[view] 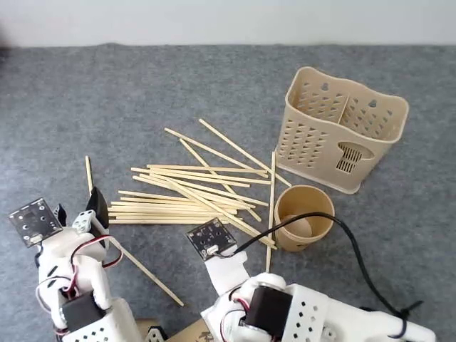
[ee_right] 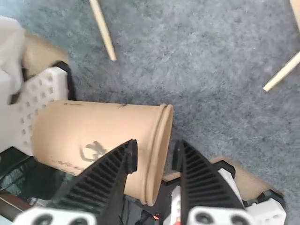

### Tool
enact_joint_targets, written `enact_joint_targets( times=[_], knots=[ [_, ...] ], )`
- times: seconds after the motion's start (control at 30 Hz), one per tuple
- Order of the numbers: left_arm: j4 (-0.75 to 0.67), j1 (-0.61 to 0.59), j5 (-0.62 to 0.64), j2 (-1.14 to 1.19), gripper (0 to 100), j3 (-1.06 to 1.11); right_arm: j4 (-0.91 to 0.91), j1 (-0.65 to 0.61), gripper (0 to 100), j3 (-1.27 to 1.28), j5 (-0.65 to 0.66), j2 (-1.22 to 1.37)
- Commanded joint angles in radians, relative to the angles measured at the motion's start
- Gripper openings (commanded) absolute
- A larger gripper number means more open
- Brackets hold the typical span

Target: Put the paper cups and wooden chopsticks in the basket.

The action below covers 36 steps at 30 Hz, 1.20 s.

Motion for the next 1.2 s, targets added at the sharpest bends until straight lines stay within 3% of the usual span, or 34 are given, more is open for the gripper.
enact_joint_targets(
  times=[0.0, 0.33, 0.47, 0.63, 1.17],
  knots=[
    [-0.049, 0.002, 0.002, -0.015, 26, -0.005, -0.018, -0.015, 11.9, 0.0, -0.008, -0.002],
    [-0.051, 0.002, 0.002, -0.015, 26, -0.004, -0.019, -0.13, 10.6, 0.023, -0.014, -0.002],
    [-0.051, 0.002, 0.002, -0.015, 26, -0.004, -0.031, -0.119, 0.7, 0.026, -0.014, -0.004],
    [-0.051, 0.002, 0.002, -0.015, 26, -0.004, -0.027, -0.008, 0.9, 0.021, -0.002, -0.012],
    [-0.048, 0.0, 0.002, -0.015, 26, -0.004, -0.024, 0.432, 0.8, -0.11, 0.224, -0.015]
  ],
)
